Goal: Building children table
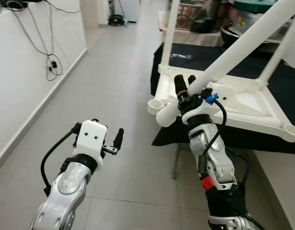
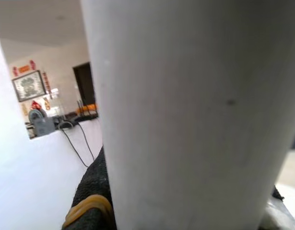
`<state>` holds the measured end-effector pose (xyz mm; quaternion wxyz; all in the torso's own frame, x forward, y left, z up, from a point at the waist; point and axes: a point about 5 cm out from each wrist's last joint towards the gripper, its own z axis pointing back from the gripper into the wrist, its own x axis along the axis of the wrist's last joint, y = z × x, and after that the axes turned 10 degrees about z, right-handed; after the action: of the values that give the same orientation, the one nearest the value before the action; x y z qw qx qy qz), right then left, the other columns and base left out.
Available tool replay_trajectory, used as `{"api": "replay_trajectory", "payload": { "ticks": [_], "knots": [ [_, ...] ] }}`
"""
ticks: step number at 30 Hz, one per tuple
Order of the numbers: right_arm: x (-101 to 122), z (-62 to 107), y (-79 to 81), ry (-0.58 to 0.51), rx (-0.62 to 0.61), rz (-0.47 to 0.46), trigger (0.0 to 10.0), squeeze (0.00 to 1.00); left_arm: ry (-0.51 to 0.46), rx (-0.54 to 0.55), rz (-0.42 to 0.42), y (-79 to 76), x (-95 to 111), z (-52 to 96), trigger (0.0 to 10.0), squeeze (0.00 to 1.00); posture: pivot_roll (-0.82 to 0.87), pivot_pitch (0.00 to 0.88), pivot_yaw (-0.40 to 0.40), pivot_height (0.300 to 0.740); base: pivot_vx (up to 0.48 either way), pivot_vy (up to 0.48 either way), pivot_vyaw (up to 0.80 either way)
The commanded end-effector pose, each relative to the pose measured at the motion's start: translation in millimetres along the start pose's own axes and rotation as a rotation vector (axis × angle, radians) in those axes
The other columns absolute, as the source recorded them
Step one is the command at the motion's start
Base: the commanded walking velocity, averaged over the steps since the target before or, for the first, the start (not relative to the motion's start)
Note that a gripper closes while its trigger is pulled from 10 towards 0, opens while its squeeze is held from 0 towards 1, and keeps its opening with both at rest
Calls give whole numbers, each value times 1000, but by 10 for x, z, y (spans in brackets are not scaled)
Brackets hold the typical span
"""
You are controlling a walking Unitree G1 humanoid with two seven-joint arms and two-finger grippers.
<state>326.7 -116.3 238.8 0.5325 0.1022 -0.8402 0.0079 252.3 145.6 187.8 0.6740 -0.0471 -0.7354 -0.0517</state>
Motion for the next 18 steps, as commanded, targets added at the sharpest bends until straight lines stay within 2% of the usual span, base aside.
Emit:
{"api": "replay_trajectory", "payload": {
  "ticks": [1, 11, 18],
  "knots": [
    [100, -39, -48, -41, -17, 10, 10000, 0, -11, 13, 3, 19, 17, -34, 10000, 0, 130, 6, -94, 740, 382, -289, 0],
    [230, -168, -156, -85, -75, 57, 10000, 0, -11, 41, -42, 97, -4, -63, 10000, 0, 133, 7, -99, 740, 351, -321, 0],
    [226, -227, -246, -86, -138, 89, 10000, 0, -4, 50, -59, 163, -36, -75, 10000, 0, 136, 10, -98, 740, 0, -461, 0]
  ]
}}
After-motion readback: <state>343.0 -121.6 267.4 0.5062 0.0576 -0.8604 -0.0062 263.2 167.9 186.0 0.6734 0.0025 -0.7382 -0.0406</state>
